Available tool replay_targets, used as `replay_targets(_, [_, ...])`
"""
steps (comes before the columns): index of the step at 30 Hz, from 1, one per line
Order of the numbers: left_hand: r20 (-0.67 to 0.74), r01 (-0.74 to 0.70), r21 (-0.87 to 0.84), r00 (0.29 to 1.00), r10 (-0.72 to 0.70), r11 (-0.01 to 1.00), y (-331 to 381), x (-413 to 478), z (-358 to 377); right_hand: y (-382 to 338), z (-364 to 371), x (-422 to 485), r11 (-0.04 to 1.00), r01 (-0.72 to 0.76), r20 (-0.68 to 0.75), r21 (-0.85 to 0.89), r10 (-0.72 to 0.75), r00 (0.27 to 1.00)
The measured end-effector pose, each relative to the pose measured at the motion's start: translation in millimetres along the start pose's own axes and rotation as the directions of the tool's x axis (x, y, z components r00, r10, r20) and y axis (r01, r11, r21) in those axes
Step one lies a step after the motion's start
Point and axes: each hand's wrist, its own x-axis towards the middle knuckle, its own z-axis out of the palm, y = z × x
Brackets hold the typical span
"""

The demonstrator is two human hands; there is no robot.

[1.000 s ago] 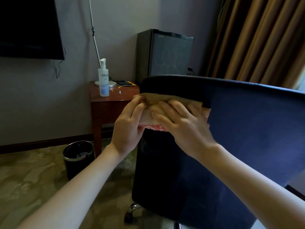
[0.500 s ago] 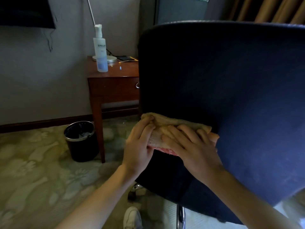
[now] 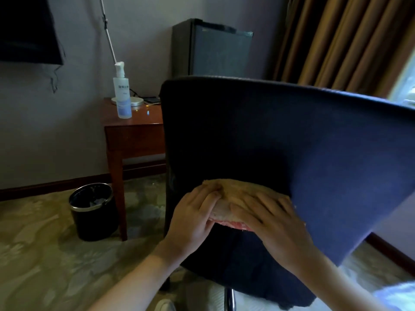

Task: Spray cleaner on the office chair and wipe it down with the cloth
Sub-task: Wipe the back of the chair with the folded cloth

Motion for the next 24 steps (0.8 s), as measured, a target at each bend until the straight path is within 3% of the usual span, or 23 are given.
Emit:
replay_targets(3, [-0.115,-0.125,0.031,0.985,0.128,0.992,37,45,-19,33,-48,-7,0.998,-0.051,-0.159,-0.033,0.045,0.986])
replay_targets(7, [-0.258,-0.194,0.117,0.941,0.218,0.974,85,100,-45,76,-112,-7,0.982,-0.081,-0.235,-0.171,0.039,0.971])
replay_targets(14, [-0.278,-0.247,0.159,0.918,0.283,0.956,102,137,-64,101,-133,3,0.977,-0.110,-0.284,-0.183,0.055,0.957])
replay_targets(19, [-0.329,-0.127,0.239,0.922,0.204,0.963,57,115,-87,68,-116,50,0.984,-0.043,-0.321,-0.173,-0.015,0.947])
replay_targets(24, [-0.372,0.137,0.177,0.926,-0.063,0.975,-11,83,-91,21,-75,114,0.993,0.043,-0.305,-0.110,-0.074,0.949])
